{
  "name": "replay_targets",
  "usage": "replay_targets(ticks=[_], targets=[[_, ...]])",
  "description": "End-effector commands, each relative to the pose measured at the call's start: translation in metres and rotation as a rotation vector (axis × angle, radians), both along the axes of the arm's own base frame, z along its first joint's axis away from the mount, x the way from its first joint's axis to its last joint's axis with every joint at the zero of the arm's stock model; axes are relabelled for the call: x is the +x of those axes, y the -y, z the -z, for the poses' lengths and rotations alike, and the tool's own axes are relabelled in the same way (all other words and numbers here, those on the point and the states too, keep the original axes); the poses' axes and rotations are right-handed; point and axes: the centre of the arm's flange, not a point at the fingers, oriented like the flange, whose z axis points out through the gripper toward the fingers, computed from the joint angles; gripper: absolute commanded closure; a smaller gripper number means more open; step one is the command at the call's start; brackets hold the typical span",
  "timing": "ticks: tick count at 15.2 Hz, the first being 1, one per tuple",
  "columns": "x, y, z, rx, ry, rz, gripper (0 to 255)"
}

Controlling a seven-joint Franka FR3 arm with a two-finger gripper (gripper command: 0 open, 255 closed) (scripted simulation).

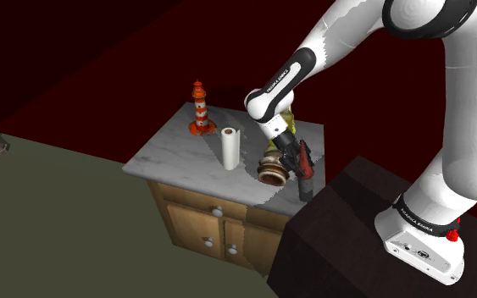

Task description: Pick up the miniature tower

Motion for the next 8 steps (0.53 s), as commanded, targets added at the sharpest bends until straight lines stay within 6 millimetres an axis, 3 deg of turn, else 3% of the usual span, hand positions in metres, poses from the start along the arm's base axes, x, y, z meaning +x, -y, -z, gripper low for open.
replay_targets(ticks=[1,8], targets=[[0.000,0.000,-0.011,0.000,0.000,0.000,255],[0.000,0.000,-0.048,0.000,0.000,0.000,255]])
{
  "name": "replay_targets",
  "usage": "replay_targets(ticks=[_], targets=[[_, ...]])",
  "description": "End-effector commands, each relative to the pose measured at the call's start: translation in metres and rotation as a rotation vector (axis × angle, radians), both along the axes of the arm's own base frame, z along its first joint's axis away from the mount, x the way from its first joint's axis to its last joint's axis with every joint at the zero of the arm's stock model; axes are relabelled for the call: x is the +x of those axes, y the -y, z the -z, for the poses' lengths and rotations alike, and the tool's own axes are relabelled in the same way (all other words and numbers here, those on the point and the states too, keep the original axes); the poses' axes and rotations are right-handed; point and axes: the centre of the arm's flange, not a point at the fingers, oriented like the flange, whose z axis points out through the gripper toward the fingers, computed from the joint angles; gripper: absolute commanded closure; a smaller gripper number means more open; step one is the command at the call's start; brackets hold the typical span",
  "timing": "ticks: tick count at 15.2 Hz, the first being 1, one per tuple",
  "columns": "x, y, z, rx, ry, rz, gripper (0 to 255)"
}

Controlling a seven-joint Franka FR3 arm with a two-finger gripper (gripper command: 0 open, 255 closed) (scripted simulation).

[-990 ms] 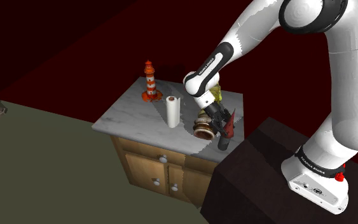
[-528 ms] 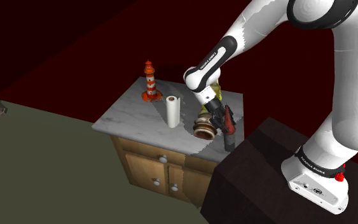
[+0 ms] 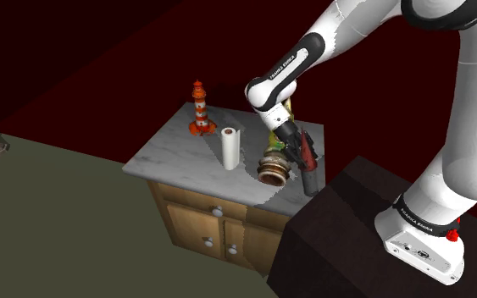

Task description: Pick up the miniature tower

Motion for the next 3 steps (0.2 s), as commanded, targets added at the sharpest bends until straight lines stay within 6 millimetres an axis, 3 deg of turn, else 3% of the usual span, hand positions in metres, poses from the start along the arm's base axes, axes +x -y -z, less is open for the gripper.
replay_targets(ticks=[1,3], targets=[[-0.0002,-0.0005,-0.0111,0.000,0.000,0.000,255],[-0.0003,-0.0005,-0.0119,0.000,0.000,0.000,255]])
